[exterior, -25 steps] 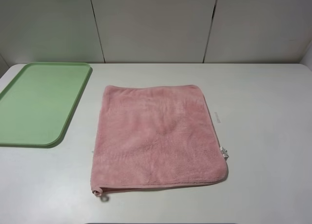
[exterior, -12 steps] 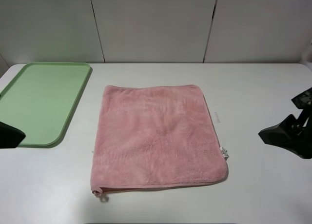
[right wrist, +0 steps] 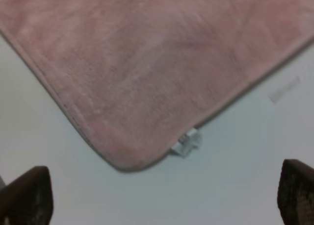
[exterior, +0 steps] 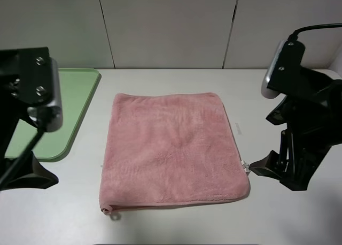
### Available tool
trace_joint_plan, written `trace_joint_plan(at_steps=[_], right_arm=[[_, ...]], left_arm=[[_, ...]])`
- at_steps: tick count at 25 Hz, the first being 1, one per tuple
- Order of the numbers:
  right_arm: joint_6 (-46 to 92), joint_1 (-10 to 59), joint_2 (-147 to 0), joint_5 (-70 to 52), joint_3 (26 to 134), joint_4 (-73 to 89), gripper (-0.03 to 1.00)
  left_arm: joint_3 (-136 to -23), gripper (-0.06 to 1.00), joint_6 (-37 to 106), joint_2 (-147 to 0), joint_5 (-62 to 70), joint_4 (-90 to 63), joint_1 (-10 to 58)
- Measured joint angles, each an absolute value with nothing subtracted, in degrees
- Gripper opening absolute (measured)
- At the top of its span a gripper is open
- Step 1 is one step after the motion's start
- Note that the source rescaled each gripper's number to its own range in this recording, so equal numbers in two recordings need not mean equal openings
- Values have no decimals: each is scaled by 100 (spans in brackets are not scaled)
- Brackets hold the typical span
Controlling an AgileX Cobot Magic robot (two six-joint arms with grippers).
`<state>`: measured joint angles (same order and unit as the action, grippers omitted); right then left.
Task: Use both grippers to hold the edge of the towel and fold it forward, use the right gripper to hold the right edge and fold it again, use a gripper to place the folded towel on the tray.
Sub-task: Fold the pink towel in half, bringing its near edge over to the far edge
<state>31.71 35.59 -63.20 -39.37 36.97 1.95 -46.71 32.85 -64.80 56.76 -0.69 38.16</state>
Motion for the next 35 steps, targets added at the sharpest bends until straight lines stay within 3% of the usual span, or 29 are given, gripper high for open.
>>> trace_joint_plan(at_steps=[7,17,35], right_arm=[[3383,3976,-7122,-3622,3697,195,100],[4091,4179,-8122,-3551,3697,171,100],[4434,4183,-9315,-2812,3703,171,100]], left_arm=[[-4671,97,3435,-7130,5631,121,4407],[-4611,97,3765,-7722,5092,153,4413],[-3477,97,4236,-7932,3493,155,4413]])
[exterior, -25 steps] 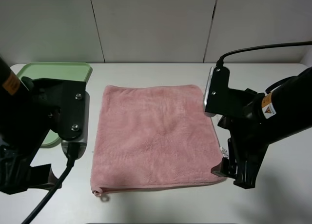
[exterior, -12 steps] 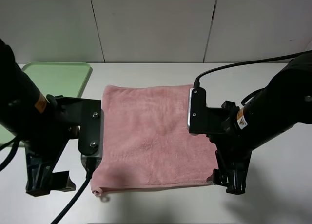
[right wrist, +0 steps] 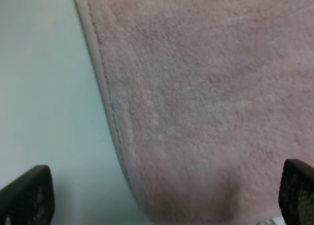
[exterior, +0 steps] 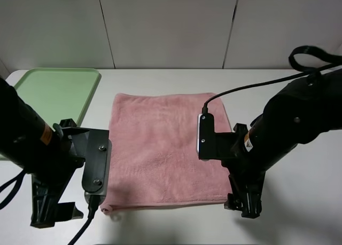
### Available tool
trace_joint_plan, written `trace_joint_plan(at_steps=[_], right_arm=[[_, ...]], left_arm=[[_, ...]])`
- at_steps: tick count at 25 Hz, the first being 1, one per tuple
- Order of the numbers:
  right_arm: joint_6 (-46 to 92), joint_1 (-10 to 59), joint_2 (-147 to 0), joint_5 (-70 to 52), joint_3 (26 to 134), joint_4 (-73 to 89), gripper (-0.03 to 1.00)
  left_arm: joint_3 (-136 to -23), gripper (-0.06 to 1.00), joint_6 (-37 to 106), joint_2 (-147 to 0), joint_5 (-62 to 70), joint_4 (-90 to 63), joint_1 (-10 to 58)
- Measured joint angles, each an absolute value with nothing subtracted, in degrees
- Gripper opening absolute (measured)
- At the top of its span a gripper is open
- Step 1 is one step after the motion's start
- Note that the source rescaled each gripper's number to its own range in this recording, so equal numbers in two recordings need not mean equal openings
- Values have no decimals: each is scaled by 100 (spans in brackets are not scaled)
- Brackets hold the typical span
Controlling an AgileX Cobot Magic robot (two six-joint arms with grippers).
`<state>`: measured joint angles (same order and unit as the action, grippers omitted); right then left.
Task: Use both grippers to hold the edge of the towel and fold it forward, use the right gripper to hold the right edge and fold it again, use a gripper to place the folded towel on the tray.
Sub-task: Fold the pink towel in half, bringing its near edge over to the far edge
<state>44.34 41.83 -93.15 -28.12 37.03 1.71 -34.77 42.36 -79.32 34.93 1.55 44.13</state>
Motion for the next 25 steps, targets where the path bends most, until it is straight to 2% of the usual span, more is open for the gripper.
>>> trace_joint_plan(at_steps=[13,25], right_arm=[[4539,4183,-10268,-2527,3714,82,100],[4576,4196,-10355,-2469,3726,58,100]], left_arm=[[-2993,97,4451,-7932,2675,155,4413],[-2976,97,4467,-8205,2179,150,4413]])
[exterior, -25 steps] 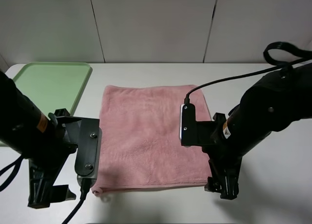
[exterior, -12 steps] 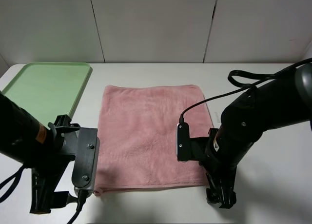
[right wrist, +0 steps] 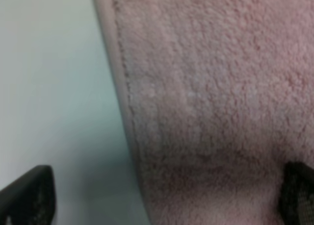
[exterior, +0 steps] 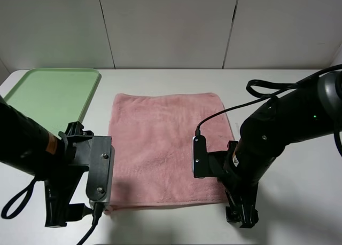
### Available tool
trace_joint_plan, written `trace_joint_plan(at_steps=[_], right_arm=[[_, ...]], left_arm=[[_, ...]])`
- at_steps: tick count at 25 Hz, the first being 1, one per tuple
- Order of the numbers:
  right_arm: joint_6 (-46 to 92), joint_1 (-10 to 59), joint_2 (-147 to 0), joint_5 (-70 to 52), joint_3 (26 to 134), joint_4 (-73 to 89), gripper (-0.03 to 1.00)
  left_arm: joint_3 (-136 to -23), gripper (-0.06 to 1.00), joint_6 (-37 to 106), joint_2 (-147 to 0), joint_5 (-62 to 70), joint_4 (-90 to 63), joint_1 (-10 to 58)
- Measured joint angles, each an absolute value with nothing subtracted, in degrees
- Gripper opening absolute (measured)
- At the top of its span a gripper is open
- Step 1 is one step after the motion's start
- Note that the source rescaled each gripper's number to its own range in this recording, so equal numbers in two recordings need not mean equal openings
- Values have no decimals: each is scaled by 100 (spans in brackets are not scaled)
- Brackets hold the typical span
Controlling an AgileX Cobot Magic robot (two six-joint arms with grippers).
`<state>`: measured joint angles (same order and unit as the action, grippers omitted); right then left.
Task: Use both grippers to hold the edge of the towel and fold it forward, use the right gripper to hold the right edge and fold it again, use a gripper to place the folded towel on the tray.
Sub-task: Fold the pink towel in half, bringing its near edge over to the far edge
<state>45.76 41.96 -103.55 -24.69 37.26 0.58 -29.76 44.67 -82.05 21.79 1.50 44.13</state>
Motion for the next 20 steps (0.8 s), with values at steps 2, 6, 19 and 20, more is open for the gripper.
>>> trace_joint_plan(at_steps=[2,6,19,20], right_arm=[[4576,4196,-10355,-2469,3726,58,100],[4576,4196,-10355,-2469,3726,58,100],[4576,4196,-10355,-2454,3726,85,100],[4576,4196,-10355,-2454,3726,85,100]], left_arm=[[-2976,97,4467,-8442,2101,150,4413],[-2976,96,4467,-8875,1751,137,4413],[-2984,96,4448,-9614,1107,-143,4462],[-2984,96,4448,-9644,1083,-143,4462]])
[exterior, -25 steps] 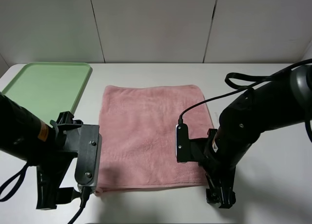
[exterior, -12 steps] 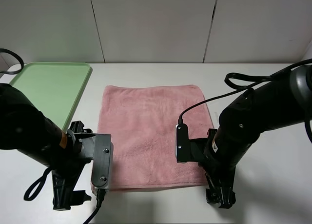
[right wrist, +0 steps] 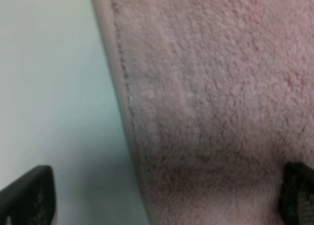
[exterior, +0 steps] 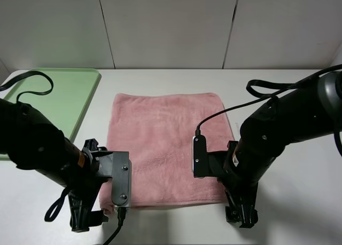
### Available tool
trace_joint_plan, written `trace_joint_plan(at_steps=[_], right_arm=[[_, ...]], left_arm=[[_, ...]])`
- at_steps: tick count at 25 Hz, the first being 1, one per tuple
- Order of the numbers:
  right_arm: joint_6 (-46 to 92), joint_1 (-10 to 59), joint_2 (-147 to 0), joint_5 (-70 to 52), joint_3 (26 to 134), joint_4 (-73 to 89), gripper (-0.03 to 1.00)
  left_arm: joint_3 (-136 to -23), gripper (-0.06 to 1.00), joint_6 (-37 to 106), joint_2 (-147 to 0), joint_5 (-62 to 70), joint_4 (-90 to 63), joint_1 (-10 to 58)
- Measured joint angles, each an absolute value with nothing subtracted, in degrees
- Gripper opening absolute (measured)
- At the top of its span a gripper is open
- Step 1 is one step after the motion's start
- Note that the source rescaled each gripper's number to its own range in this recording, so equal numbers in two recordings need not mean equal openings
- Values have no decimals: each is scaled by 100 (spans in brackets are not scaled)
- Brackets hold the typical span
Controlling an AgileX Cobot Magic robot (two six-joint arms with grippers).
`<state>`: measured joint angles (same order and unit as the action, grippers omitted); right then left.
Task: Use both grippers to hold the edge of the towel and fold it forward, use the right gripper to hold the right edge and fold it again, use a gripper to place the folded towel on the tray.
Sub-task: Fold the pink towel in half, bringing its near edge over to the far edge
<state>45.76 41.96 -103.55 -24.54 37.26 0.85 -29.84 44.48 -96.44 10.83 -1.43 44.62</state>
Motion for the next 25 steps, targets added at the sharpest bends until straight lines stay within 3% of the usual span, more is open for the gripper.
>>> trace_joint_plan(at_steps=[11,16,19,25], right_arm=[[4576,4196,-10363,-2441,3726,134,100],[4576,4196,-10363,-2424,3726,178,100],[4576,4196,-10365,-2373,3726,163,90],[4582,4185,-10393,-2240,3763,194,57]], left_arm=[[-2998,95,4443,-9955,927,-188,4462],[-2998,83,4436,-9975,845,-245,4469],[-3000,72,4431,-9981,797,-259,4469],[-3000,52,4421,-10004,699,-259,4469]])
